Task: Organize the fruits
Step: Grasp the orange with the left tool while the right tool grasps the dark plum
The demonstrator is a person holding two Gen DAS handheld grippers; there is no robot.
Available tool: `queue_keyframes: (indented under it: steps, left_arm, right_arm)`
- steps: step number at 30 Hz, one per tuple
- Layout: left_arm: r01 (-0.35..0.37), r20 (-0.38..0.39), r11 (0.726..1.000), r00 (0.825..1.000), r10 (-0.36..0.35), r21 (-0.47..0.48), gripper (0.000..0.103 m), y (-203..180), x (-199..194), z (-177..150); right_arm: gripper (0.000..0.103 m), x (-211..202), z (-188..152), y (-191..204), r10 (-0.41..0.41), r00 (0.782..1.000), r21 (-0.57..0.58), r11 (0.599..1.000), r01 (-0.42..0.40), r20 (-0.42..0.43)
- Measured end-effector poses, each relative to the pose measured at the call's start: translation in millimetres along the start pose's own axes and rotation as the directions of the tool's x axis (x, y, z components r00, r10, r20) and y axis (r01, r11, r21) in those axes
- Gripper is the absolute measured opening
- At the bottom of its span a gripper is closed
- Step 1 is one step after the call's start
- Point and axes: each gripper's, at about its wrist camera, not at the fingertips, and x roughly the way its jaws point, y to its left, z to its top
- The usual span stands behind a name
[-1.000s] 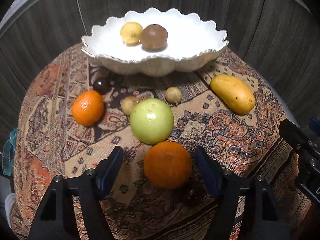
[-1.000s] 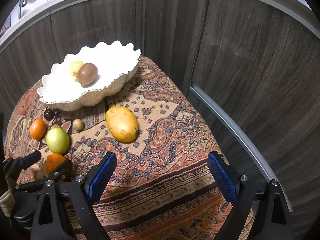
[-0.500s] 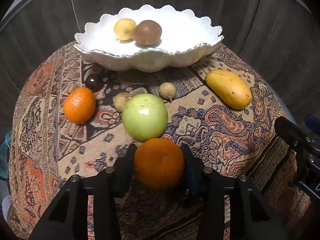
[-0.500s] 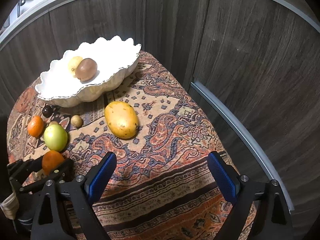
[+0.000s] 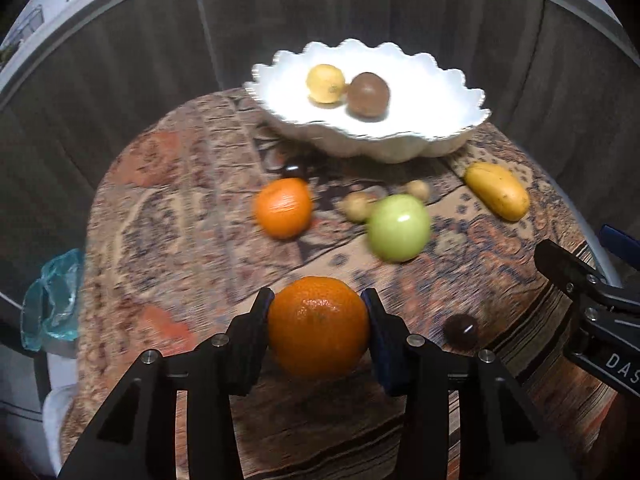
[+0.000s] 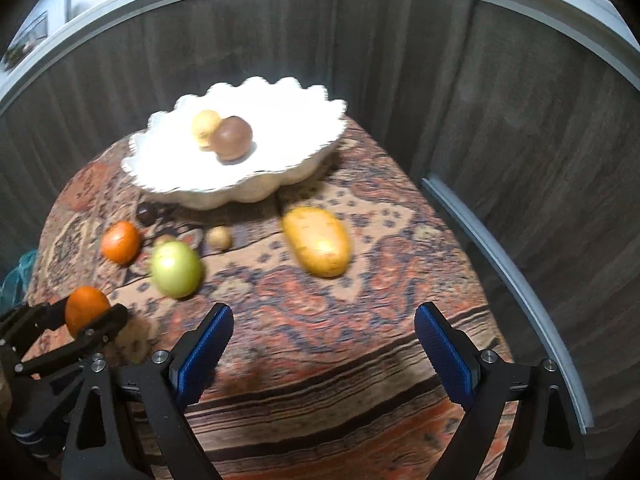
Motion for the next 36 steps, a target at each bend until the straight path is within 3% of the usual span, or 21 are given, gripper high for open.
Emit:
queue_keyframes:
  steps: [10, 21, 29, 36]
  left_arm:
    - [-0.066, 0.014, 0.997, 0.998, 0.066, -0.042, 0.044, 52.7, -18.9, -29.0]
    - [-0.030, -0.001, 0.995, 1.000, 0.030, -0.093, 0.044, 69.2, -14.5, -36.0]
    - [-0.021, 0.000, 0.995, 1.000, 0.021, -0.096, 0.044, 69.5, -14.7, -35.4]
    - [-0.023, -0.001, 0.995, 1.000, 0.023, -0.095, 0.044, 68.8, -15.1, -36.1]
  right_arm:
    - [0.092, 10.3, -20.6, 57.6, 0.034, 0.998, -0.111, 0.993, -0.040, -0.054]
    - [0.065, 29.1, -32.3, 76.4, 0.050, 0.991, -0.123, 0.990, -0.066, -0.126]
    - [0.039, 40.2, -38.1, 76.5, 0.083, 0.981, -0.101, 0.990, -0.102, -0.174]
    - [0.028, 40.0, -39.3, 76.1, 0.102, 0.980, -0.103, 0.987, -0.120, -0.170]
